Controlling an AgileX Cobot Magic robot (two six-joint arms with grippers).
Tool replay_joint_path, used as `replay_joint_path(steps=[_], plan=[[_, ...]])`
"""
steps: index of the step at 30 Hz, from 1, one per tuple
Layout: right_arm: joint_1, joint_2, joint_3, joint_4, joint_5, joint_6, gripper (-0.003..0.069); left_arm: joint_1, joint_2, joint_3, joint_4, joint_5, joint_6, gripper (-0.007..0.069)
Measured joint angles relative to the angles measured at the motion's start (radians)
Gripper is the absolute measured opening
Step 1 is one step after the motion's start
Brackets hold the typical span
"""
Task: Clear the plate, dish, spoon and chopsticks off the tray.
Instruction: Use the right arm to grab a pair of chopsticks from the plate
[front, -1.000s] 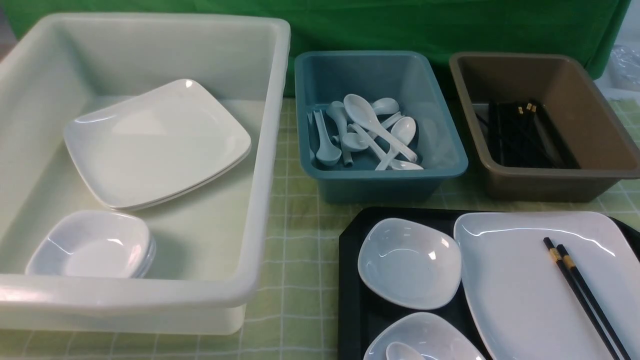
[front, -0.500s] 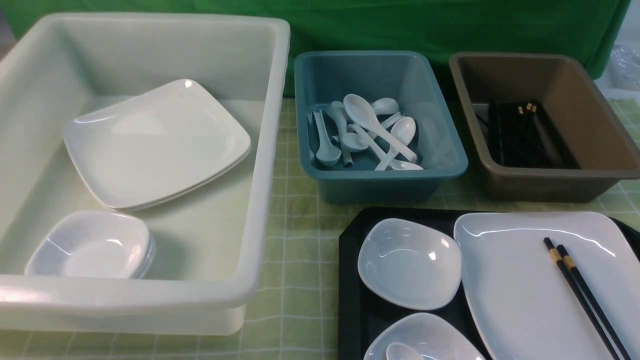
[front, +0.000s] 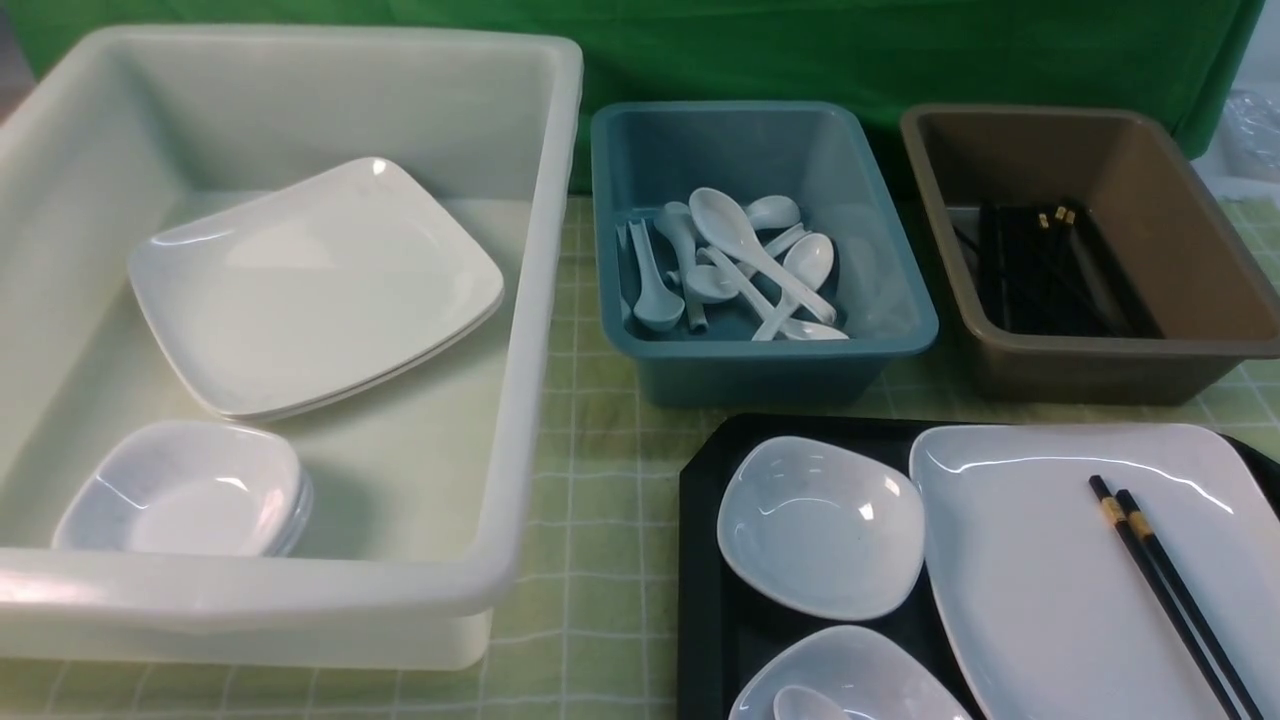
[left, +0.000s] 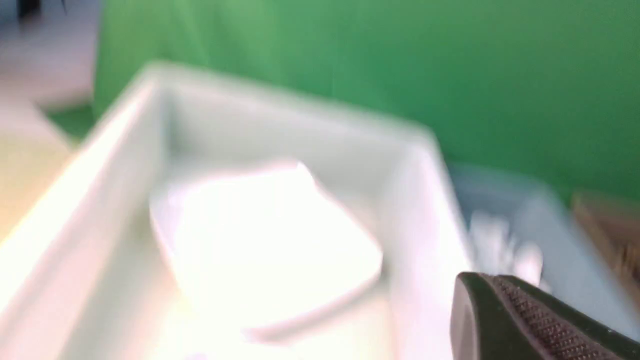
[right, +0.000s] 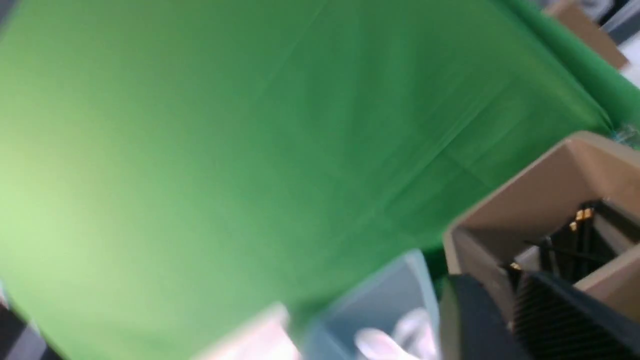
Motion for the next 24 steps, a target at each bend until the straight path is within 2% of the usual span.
replay_joint_path(steps=[2,3,5,6,9,13,17,18,19,24], plan=[[0.034,0.064,-0.109,-0.063,0.113,-0.031,0.0059,0.000,0.073,0.002,-0.056,0.040,0.066,0.0020],[0.084,0.154,-0.232,-0.097,0.265,-0.105,0.0035,0.000,0.138,0.006,-0.130,0.058,0.140,0.0020],[0.120,0.236,-0.297,-0.110,0.368,-0.173,0.0029,0.000,0.165,0.012,-0.178,0.060,0.196,0.0020],[0.168,0.354,-0.407,-0.123,0.503,-0.269,0.0026,0.000,0.201,0.026,-0.225,0.062,0.266,0.0020],[0.246,0.582,-0.552,-0.127,0.730,-0.401,0.0019,0.000,0.237,0.052,-0.250,0.076,0.337,0.0020],[0.273,0.830,-0.700,-0.127,0.929,-0.528,0.0018,-0.029,0.257,0.078,-0.239,0.101,0.360,0.0020],[0.238,1.003,-0.786,-0.110,0.994,-0.600,0.0018,-0.128,0.258,0.082,-0.218,0.102,0.360,0.0020],[0.196,1.085,-0.813,-0.096,0.996,-0.622,0.0018,-0.205,0.258,0.082,-0.199,0.102,0.350,0.0020],[0.184,1.105,-0.820,-0.092,0.996,-0.627,0.0018,-0.226,0.258,0.082,-0.193,0.102,0.343,0.0020],[-0.023,1.334,-0.849,-0.043,0.947,-0.643,0.0038,-0.557,0.330,0.082,-0.127,0.022,0.214,0.0020]])
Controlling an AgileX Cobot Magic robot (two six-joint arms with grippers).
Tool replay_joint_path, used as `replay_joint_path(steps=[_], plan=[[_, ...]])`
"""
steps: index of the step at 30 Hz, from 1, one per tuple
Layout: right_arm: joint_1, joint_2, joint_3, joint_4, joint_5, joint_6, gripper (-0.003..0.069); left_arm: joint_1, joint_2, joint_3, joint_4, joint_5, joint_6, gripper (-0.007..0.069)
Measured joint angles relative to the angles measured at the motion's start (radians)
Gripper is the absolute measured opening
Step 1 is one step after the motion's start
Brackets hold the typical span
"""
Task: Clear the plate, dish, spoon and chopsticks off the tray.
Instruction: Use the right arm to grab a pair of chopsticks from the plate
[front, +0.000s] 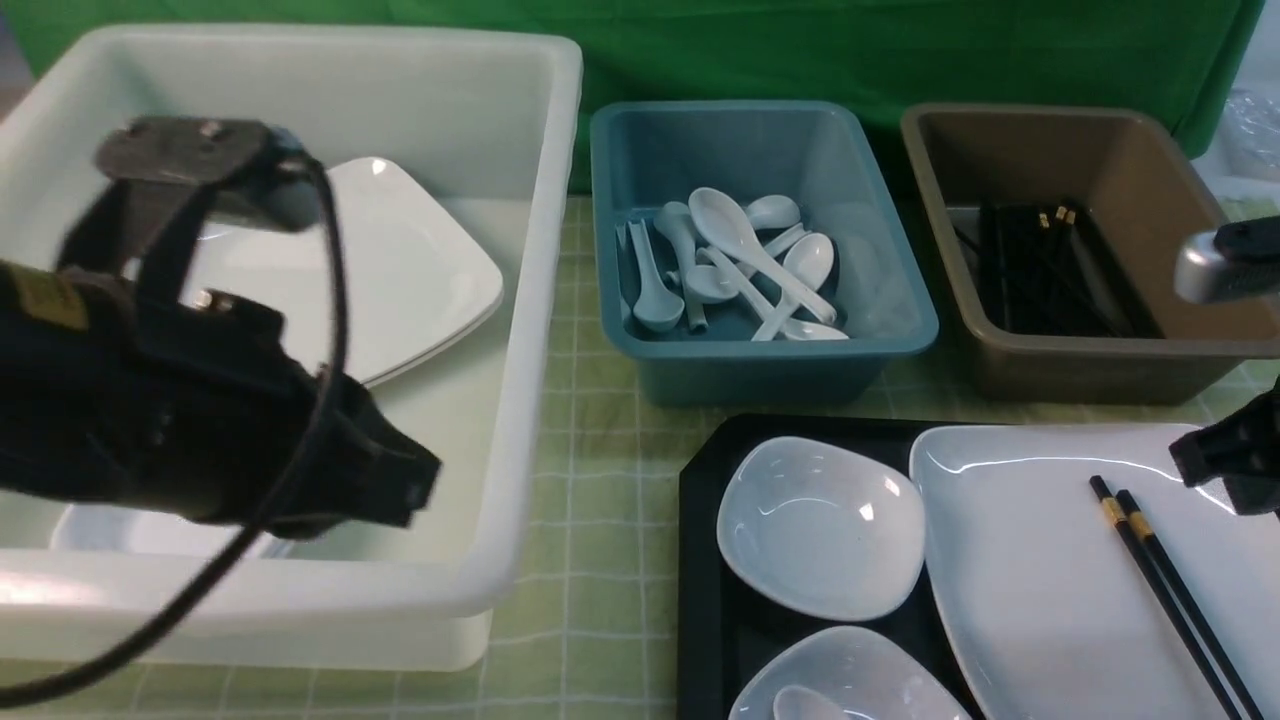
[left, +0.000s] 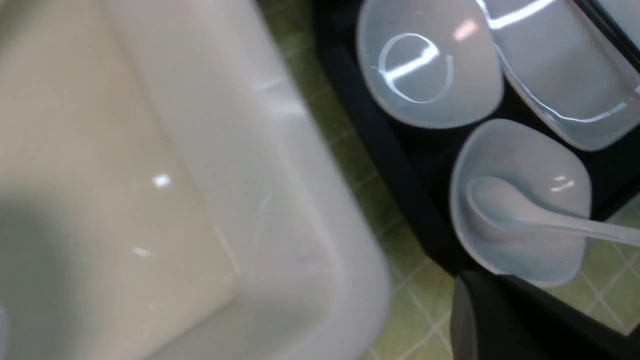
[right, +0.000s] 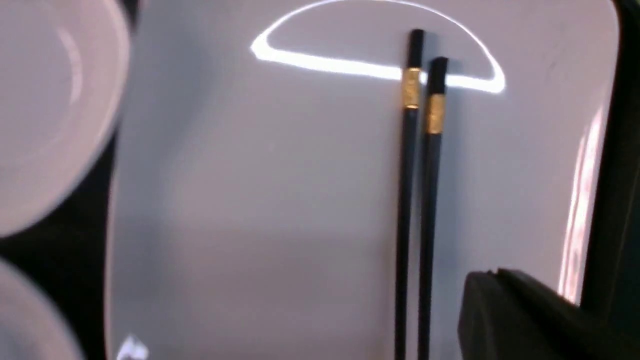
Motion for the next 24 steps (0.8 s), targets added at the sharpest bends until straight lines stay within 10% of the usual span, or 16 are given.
replay_joint_path(steps=[12,21,24], plan=[[-0.085,0.261,0.000,0.105,-0.107,-0.024,0.0487,-0.334,0.414,-0.223,0.012,-0.182,0.019,0.0020],[-0.085,0.379,-0.003,0.102,-0.127,-0.030,0.0491,-0.363,0.544,-0.312,0.015,-0.170,0.041,0.0020],[-0.085,0.382,-0.007,0.096,-0.127,-0.045,0.0327,-0.363,0.546,-0.313,0.025,-0.170,0.054,0.0020]])
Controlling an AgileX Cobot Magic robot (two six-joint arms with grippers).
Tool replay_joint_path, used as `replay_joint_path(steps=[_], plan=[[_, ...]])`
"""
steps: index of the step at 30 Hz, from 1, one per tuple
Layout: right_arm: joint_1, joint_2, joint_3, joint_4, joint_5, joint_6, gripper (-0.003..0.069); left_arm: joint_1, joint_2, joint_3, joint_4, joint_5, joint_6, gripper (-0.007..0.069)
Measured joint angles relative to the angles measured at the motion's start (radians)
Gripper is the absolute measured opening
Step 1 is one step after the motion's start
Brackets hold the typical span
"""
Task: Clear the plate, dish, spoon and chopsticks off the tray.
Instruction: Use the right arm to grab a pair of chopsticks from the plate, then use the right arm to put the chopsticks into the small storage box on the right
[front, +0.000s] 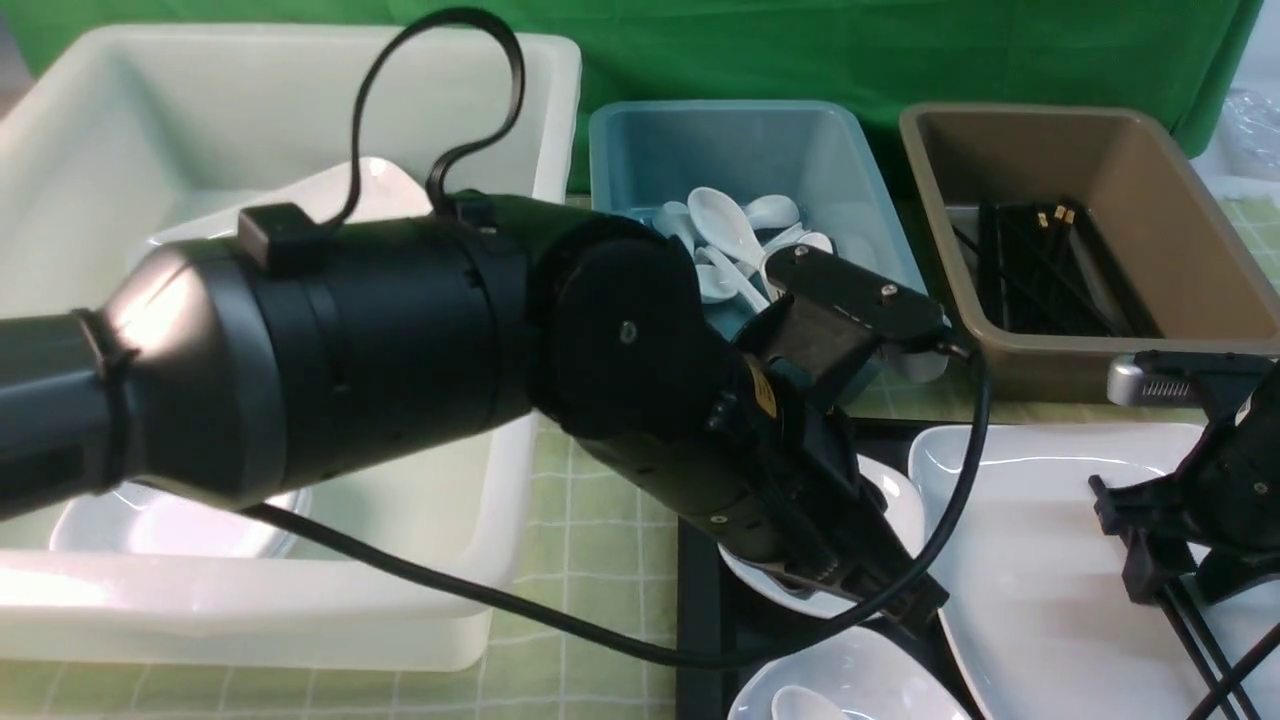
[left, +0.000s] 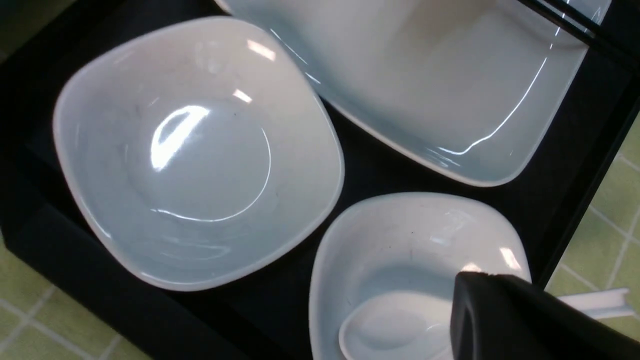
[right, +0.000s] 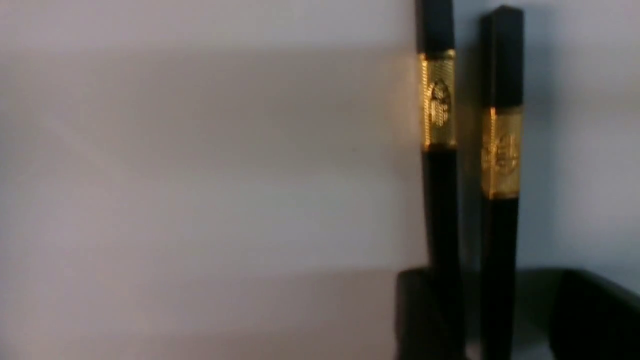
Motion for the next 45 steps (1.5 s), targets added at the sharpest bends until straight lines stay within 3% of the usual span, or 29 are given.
replay_joint_path(steps=[1,2,3,10,16,21,24,28,32,39,45], plan=[[0.000,0.000,0.000,0.000,0.000,0.000,0.0327,0.000,0.000,0.000,0.000,0.000,0.001,0.0020],[0.000,0.000,-0.001,-0.002,0.000,-0.003,0.0183,0.000,0.000,-0.001,0.001,0.000,0.009,0.0020],[-0.001,-0.002,-0.001,-0.002,0.005,-0.010,0.0137,0.000,0.000,-0.001,0.001,-0.002,0.012,0.0020],[-0.001,-0.107,0.000,0.103,0.075,-0.084,0.0149,0.000,0.000,-0.004,0.001,-0.079,0.014,0.0020],[-0.001,-0.289,-0.047,0.223,0.020,-0.175,0.0149,0.000,0.014,-0.076,0.028,-0.232,0.014,0.0020],[-0.001,-0.306,-0.262,0.234,-0.261,-0.213,0.0149,0.000,0.016,-0.209,0.083,-0.464,0.017,0.0020],[-0.001,-0.248,-0.350,0.236,-0.429,-0.213,0.0149,0.000,0.016,-0.225,0.088,-0.523,0.017,0.0020],[-0.001,-0.113,-0.454,0.237,-0.636,-0.212,0.0149,0.000,0.016,-0.225,0.092,-0.454,0.017,0.0020],[-0.001,0.057,-0.519,0.238,-0.713,-0.213,0.0149,0.000,0.016,-0.225,0.093,-0.290,0.017,0.0020],[-0.001,0.194,-0.531,0.240,-0.789,-0.215,0.0155,0.000,0.017,-0.225,0.098,-0.165,0.009,0.0020],[-0.003,0.190,-0.532,0.241,-0.585,-0.214,0.0372,0.000,0.017,-0.225,0.099,-0.072,-0.007,0.0020]])
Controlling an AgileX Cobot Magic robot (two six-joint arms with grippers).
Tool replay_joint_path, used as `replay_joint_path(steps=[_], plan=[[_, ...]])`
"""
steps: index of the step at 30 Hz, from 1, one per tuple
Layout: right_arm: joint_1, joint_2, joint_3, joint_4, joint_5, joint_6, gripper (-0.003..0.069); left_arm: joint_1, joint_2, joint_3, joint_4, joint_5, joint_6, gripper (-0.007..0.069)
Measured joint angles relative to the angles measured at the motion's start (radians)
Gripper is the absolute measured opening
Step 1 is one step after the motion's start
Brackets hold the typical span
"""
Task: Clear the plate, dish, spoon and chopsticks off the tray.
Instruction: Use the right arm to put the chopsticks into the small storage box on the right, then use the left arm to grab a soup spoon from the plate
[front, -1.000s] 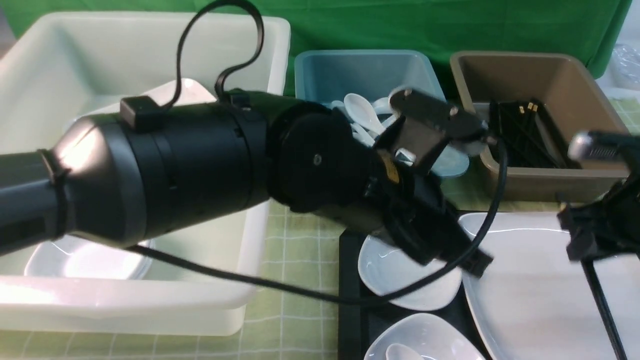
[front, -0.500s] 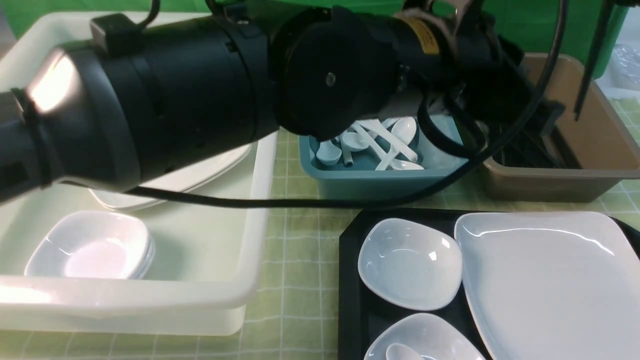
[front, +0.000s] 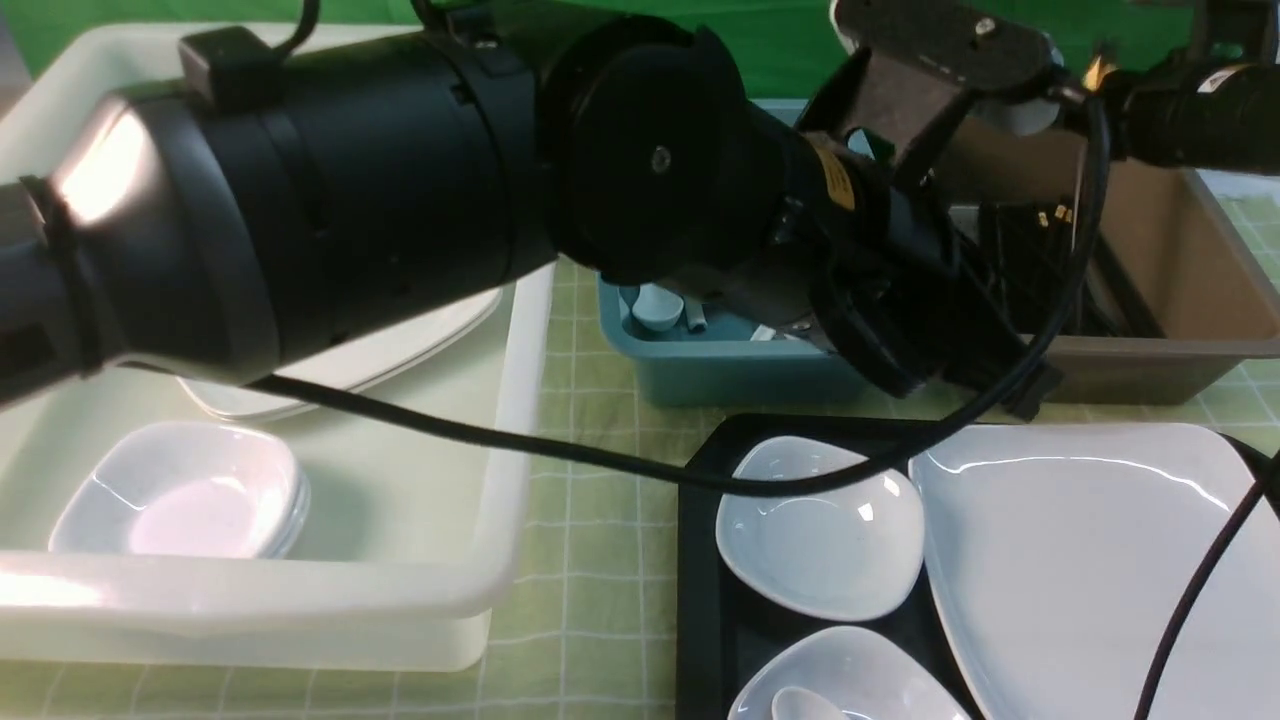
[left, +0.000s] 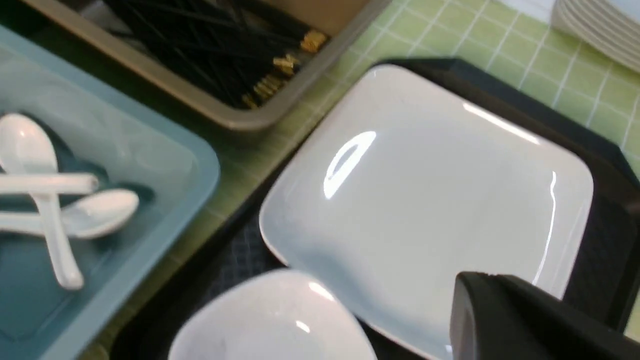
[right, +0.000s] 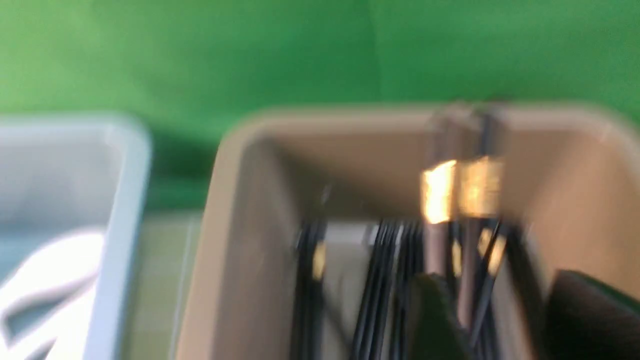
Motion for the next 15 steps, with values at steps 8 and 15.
replay_joint_path(steps=[8,15], plan=[[-0.007,-0.276,-0.003,0.000,0.580,-0.102,0.0122,0.000,0.000,0.000,0.003,0.305,0.080,0.0020],[-0.007,-0.646,0.119,0.006,0.992,-0.131,0.0031,-0.039,0.026,-0.001,-0.092,0.450,0.286,0.0020]])
